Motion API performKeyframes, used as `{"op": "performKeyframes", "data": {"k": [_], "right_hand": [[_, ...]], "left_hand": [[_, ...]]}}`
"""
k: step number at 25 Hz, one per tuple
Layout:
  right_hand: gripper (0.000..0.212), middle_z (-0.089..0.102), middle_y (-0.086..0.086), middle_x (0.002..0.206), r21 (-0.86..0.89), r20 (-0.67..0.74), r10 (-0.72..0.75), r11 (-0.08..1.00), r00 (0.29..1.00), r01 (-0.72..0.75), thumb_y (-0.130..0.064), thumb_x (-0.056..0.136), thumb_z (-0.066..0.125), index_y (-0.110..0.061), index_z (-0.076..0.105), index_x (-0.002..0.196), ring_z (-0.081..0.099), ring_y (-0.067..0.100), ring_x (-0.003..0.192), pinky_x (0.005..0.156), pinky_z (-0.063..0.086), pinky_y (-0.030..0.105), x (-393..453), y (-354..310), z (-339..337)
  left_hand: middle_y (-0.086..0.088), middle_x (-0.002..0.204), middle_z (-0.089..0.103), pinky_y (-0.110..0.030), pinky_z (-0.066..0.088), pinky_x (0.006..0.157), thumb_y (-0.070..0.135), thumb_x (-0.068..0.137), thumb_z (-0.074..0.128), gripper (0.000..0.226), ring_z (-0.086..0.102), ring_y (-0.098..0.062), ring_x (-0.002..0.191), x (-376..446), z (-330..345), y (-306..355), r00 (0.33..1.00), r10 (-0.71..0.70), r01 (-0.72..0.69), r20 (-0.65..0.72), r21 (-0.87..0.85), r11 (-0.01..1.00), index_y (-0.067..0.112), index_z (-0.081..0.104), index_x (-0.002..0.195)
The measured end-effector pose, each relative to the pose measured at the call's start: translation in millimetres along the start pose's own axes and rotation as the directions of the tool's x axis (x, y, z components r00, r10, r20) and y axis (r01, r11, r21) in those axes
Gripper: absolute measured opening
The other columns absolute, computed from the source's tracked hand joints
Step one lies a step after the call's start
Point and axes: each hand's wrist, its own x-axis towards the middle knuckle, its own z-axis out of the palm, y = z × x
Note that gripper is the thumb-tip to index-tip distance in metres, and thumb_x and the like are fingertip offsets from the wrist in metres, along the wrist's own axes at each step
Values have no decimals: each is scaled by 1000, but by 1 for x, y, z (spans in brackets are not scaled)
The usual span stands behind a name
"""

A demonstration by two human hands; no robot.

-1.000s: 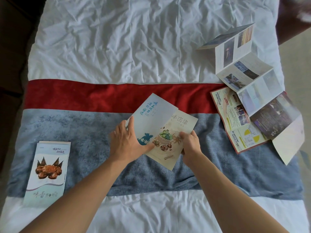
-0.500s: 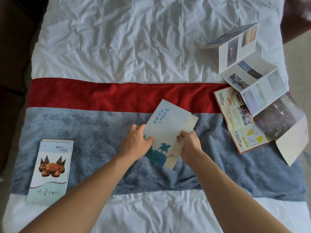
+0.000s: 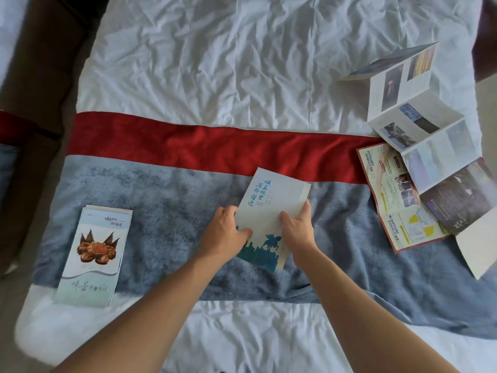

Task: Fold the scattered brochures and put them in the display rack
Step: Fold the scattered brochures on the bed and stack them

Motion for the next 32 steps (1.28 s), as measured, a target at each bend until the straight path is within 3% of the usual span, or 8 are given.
{"op": "performKeyframes", "data": {"k": [2, 4, 7, 9, 16, 24, 28, 32], "right_hand": [[69, 63, -3, 107, -127, 37, -53, 990, 998, 57, -17, 90, 50, -40, 23, 149, 64, 18, 84, 68, 60, 38, -7, -2, 6], [81, 58, 2, 111, -292, 79, -110, 948, 991, 128, -18, 86, 50, -38, 12, 155, 61, 19, 79, 51, 54, 25, -16, -8, 17], [91, 41, 3, 113, -485, 205, -215, 825, 955, 289, -21, 84, 56, -37, 1, 154, 55, 25, 83, 66, 59, 40, -37, -15, 44], [93, 39, 5, 114, -543, 266, -248, 760, 931, 357, -22, 81, 60, -41, 1, 151, 56, 30, 82, 72, 58, 46, -52, -15, 68], [108, 35, 10, 126, -641, 470, -276, 546, 838, 540, -30, 82, 73, -41, -8, 153, 60, 42, 99, 68, 43, 36, -106, -9, 200], [109, 35, 7, 118, -724, 447, -181, 501, 876, 474, -31, 85, 72, -40, -15, 151, 48, 25, 78, 61, 44, 36, -147, 20, 347], [113, 39, 9, 121, -788, 406, -171, 432, 898, 438, -43, 83, 72, -38, -17, 151, 57, 31, 100, 75, 55, 43, -153, 32, 368], [114, 41, 11, 128, -836, 376, -177, 359, 910, 415, -52, 84, 69, -34, -20, 152, 55, 33, 111, 76, 51, 42, -150, 41, 375]], "left_hand": [[-1, 114, 48, -21, 40, 54, 40, 82, 70, 53, 53, -10, 78, -12, 0, -13, 1000, -26, 26, 1, -5, 1000, 18, 46, 123], [-2, 120, 45, -26, 47, 62, 42, 80, 72, 66, 54, -15, 85, -21, -3, -23, 999, -39, 39, -19, -12, 999, 16, 39, 132], [-4, 117, 43, -32, 50, 69, 42, 79, 72, 68, 54, -20, 87, -35, -16, -40, 992, -101, 99, -76, -27, 995, 17, 40, 134], [-4, 117, 43, -31, 47, 68, 39, 79, 73, 66, 53, -20, 88, -44, -29, -58, 984, -136, 130, -118, -54, 990, 18, 40, 133], [-6, 121, 48, -35, 52, 70, 34, 75, 77, 72, 55, -26, 105, -75, -95, -182, 936, -225, 215, -272, -66, 974, 19, 38, 133], [-5, 108, 52, -37, 52, 69, 27, 68, 79, 71, 54, -24, 98, -71, -152, -326, 953, -212, 223, -216, 28, 974, 19, 40, 127], [-4, 103, 50, -32, 44, 62, 28, 69, 78, 61, 57, -24, 93, -64, -153, -355, 974, -150, 165, -169, 78, 983, 18, 41, 117], [-5, 106, 48, -31, 47, 63, 36, 72, 77, 62, 56, -23, 96, -60, -147, -359, 980, -123, 148, -157, 162, 976, 17, 38, 117]]}}
